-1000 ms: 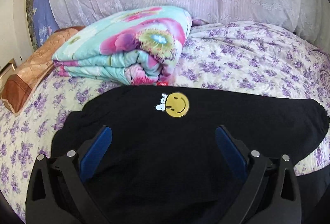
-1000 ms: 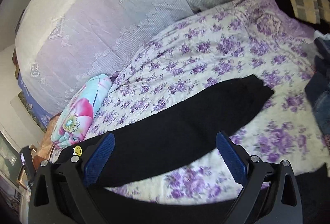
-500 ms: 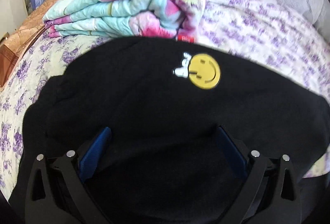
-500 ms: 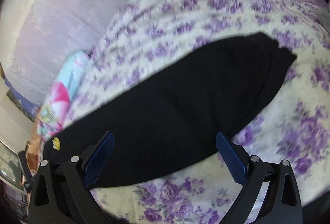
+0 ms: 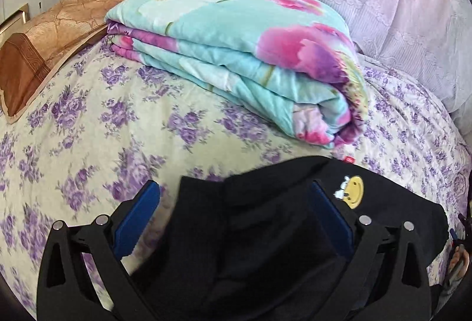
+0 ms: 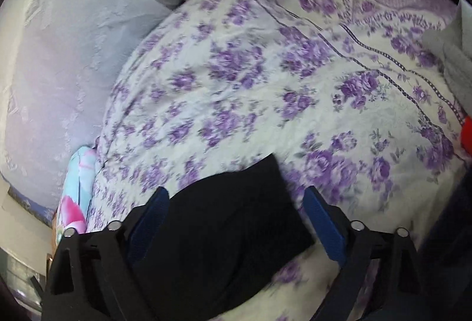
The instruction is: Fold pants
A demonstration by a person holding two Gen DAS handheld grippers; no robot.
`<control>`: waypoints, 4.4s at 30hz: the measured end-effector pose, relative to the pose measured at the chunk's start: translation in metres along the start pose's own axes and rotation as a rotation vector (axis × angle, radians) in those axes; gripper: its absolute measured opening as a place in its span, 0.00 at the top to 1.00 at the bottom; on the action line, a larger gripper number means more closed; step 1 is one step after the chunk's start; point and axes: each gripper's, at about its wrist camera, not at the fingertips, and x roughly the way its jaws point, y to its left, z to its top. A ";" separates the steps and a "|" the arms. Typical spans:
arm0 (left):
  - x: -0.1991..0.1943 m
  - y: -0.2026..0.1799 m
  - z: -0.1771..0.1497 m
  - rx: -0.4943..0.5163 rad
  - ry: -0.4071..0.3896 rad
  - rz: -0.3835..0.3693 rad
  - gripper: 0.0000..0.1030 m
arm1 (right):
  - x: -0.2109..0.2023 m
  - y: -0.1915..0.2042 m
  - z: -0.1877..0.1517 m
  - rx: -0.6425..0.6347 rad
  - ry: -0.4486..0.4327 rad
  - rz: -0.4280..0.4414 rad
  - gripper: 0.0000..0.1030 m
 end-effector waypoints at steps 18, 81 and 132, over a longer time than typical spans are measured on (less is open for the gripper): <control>0.036 0.001 -0.004 0.104 0.108 -0.094 0.04 | 0.039 -0.020 -0.007 -0.112 0.048 0.036 0.91; 0.047 0.081 -0.001 -0.229 0.245 -0.380 0.53 | 0.040 -0.031 -0.007 -0.051 0.050 0.091 0.92; 0.036 0.074 0.005 -0.028 0.225 -0.337 0.49 | -0.176 -0.001 -0.082 -0.110 -0.097 0.181 0.95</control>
